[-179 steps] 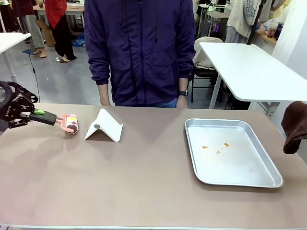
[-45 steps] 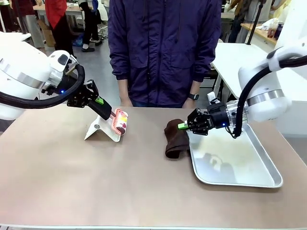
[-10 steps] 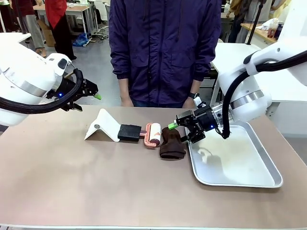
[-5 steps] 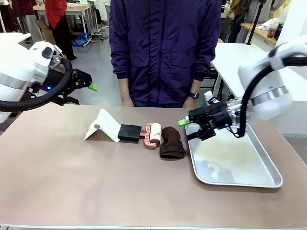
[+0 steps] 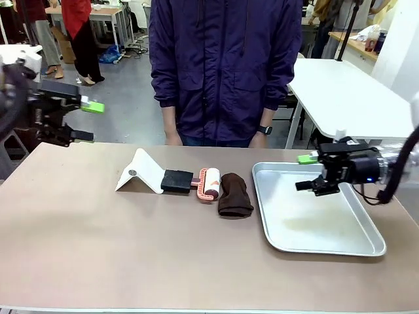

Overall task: Clean the surface of the table.
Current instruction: Return the Lint Roller and towel to their original positions.

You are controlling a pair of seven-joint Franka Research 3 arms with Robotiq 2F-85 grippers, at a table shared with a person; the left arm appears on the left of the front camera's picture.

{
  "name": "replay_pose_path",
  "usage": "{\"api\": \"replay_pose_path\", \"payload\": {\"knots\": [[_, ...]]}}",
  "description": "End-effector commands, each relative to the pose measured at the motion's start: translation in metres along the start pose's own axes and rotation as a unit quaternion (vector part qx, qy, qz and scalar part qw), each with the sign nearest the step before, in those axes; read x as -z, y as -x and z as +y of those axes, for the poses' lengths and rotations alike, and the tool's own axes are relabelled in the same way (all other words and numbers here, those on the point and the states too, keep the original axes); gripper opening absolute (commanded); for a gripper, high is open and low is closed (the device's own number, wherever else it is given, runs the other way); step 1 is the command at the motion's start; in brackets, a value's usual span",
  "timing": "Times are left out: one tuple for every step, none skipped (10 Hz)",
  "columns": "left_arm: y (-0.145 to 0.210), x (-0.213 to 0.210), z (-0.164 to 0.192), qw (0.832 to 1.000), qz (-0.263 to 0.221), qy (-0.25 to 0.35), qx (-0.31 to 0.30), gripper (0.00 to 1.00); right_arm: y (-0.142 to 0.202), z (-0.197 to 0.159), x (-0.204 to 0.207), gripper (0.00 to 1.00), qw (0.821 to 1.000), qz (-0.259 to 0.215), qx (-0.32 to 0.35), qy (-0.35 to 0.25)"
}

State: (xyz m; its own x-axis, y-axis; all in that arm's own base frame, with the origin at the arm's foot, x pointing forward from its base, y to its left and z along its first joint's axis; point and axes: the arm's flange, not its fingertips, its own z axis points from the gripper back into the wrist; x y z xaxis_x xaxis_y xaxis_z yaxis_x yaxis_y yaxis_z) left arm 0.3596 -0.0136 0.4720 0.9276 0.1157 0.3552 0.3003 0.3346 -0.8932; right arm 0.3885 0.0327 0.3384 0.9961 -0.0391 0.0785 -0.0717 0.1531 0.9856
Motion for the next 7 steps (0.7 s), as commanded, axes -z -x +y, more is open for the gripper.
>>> {"api": "replay_pose_path", "payload": {"knots": [[0.022,-0.019,0.043,0.993,0.033,0.102,-0.045,1.00,0.020,0.004,-0.031,1.00,0.998,-0.058,-0.005,-0.035],[0.029,-0.029,0.067,0.987,0.041,0.140,-0.066,1.00,0.027,0.005,-0.039,1.00,0.994,-0.101,-0.006,-0.034],[0.031,-0.035,0.085,0.985,0.044,0.146,-0.081,1.00,0.026,0.003,-0.034,1.00,0.994,-0.108,-0.010,-0.023],[0.031,-0.037,0.097,0.985,0.063,0.137,-0.085,1.00,0.008,0.000,-0.042,1.00,0.998,-0.056,0.008,-0.027],[0.028,-0.037,0.103,0.989,0.047,0.095,-0.101,1.00,0.008,0.000,-0.042,1.00,0.998,-0.056,0.008,-0.027],[0.036,-0.039,0.084,0.983,0.041,0.154,-0.087,1.00,0.008,0.000,-0.042,1.00,0.998,-0.056,0.008,-0.027],[0.036,-0.039,0.084,0.983,0.041,0.154,-0.087,1.00,0.008,0.000,-0.042,1.00,0.998,-0.056,0.008,-0.027]]}}
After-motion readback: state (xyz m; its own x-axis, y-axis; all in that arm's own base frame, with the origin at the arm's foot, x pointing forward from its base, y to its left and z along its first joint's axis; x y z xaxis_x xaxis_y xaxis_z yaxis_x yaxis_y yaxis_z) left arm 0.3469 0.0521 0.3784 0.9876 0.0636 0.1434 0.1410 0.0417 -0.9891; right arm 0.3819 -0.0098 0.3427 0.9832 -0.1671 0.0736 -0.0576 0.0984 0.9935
